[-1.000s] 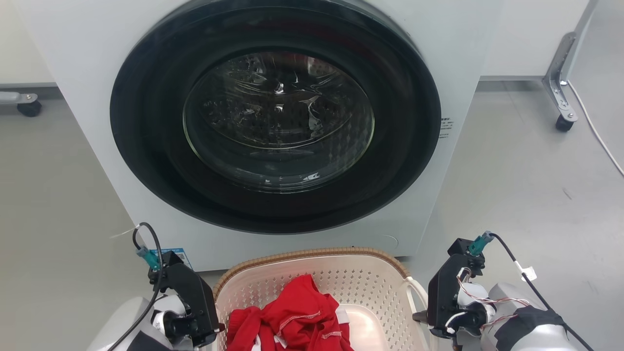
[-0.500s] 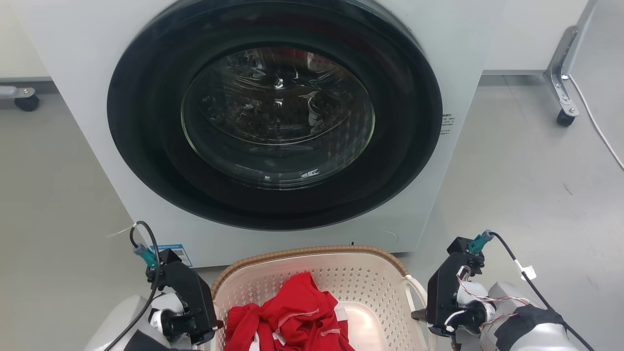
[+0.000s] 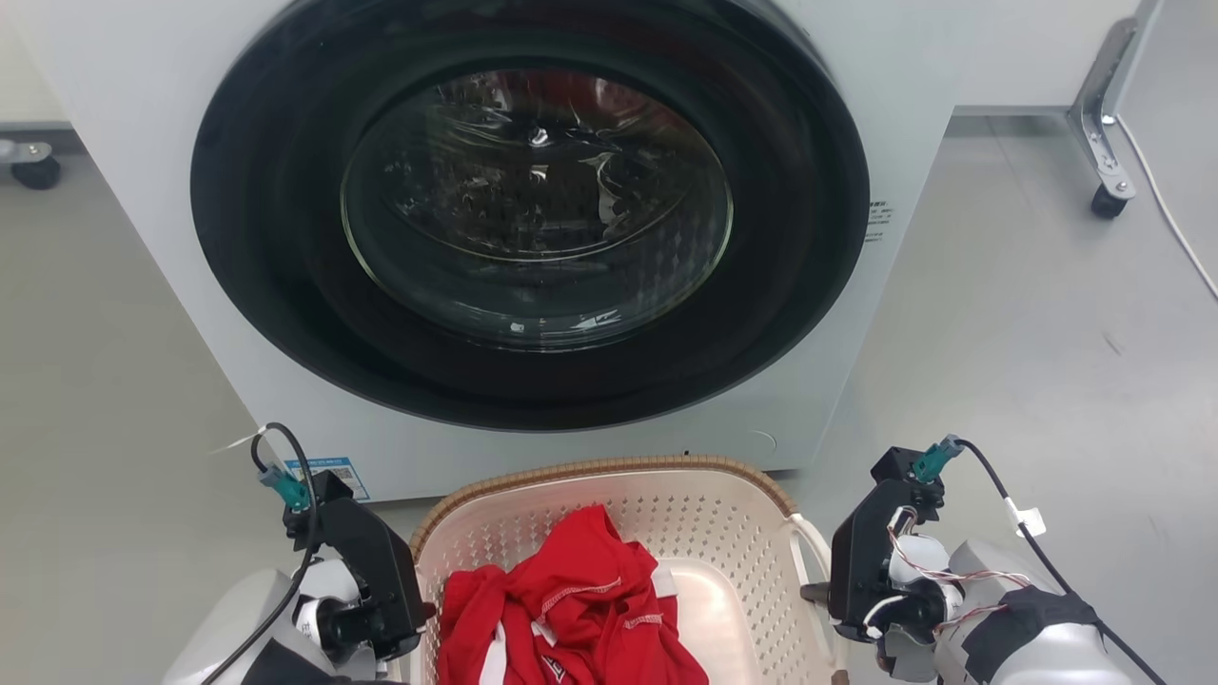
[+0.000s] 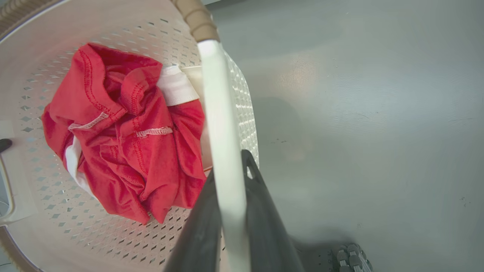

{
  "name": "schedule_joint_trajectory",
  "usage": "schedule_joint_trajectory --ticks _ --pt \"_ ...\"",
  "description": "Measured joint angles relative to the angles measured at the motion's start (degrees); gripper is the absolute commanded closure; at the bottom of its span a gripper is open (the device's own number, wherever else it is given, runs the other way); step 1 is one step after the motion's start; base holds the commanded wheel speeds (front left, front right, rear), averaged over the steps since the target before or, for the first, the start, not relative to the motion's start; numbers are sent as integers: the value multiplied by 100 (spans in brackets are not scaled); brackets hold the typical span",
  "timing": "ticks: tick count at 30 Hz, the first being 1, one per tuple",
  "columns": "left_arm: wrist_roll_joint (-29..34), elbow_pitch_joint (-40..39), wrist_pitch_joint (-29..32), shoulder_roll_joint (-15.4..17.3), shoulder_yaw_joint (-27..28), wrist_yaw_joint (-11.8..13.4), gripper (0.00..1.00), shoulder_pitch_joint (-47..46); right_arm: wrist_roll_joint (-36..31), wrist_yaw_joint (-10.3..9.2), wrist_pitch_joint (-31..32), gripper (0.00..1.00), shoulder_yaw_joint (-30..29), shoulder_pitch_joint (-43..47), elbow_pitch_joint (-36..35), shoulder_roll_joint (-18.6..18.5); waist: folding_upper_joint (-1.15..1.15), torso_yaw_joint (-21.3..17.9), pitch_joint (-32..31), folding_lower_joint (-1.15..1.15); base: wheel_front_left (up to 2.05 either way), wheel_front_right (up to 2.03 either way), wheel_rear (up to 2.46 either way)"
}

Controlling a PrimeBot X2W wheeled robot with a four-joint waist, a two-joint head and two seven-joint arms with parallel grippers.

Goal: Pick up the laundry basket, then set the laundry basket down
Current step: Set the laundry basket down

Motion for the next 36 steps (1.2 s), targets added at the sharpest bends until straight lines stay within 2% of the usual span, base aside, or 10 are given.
schedule_joint_trajectory --ticks 11,14,22,36 --pt "131 -223 -560 15 -159 0 100 -46 -74 -144 -642 100 -23 -150 -45 5 0 -35 457 0 0 0 0" --pt "189 -300 -795 4 -254 0 100 -80 -123 -252 -922 100 -38 -188 -55 21 0 -50 668 1 0 0 0" --pt "332 -333 -1273 -36 -347 -3 100 -91 -134 -325 -1396 100 -31 -192 -90 27 0 -68 1046 1 0 0 0" --pt "597 -353 -2178 -108 -590 -5 100 -137 -371 -534 -2395 100 194 -211 -197 32 0 -105 1891 1 0 0 0"
